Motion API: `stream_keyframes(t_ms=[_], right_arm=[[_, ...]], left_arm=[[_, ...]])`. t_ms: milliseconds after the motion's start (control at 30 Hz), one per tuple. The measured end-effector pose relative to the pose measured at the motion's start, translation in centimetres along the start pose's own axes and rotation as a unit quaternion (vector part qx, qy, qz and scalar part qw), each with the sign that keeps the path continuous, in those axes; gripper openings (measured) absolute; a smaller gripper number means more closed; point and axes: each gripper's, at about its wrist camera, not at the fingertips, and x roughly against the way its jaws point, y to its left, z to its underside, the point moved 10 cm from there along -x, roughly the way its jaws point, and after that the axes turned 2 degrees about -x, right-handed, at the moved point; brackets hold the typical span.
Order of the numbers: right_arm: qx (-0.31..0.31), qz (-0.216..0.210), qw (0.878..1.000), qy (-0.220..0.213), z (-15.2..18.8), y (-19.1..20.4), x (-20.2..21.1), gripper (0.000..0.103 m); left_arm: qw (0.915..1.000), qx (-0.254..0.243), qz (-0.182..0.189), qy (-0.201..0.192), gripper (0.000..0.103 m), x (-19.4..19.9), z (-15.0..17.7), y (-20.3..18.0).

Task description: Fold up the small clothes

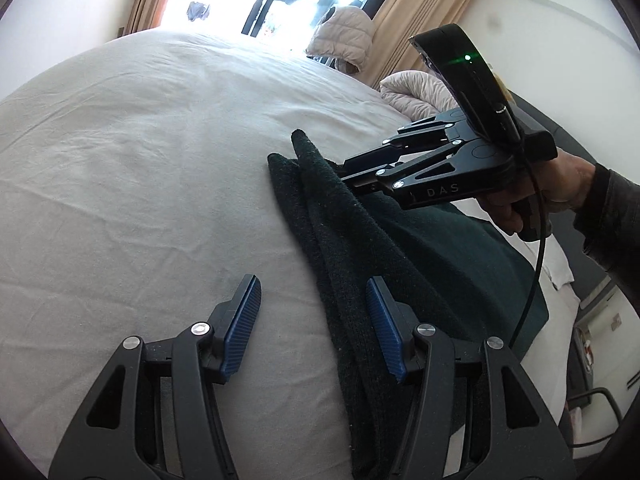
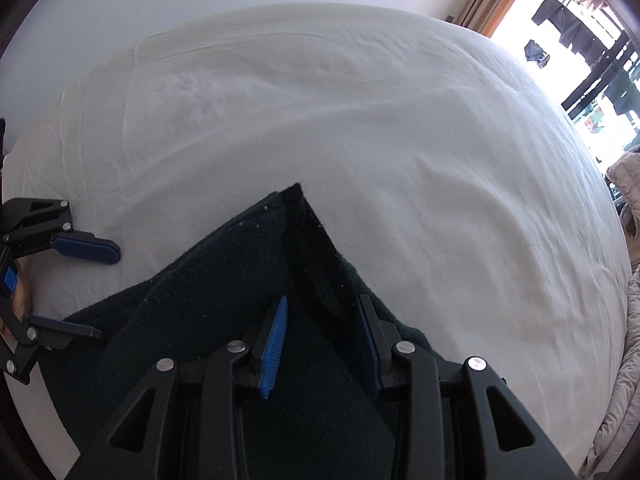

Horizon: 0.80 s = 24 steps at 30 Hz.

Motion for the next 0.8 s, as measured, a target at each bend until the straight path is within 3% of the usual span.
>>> stream_keyframes(t_ms=[33,200,300,533,800], right_arm=[[0.003,-0.004,1.0,0.007,0.0,0.1,-0.2,0.036],[0.019,-0.017,0.999,0.025,0.1,1.0,-0.4,0.016],[0.038,0.001,0.999,0.019,0.2,1.2,0.0,0.009],[-0.011,0.042,0.998,-0.043,-0.4,-0.7,2.3,0.003],[-0.014,0.077,0.995,-0.055,-0.6,-1.3,2.3,0.002]], left_arm=[[1.0,0.001,0.0,0.001,0.054,0.1,0.2,0.0],[1.0,0.003,0.001,0.003,0.054,0.0,-0.2,0.4],[1.0,0.005,0.002,0.003,0.054,-0.6,-0.8,0.5],[1.0,0.007,0.003,0.003,0.054,-0.5,-1.1,0.7],[0.9999,0.01,0.006,0.002,0.054,-0.6,-1.0,0.8]])
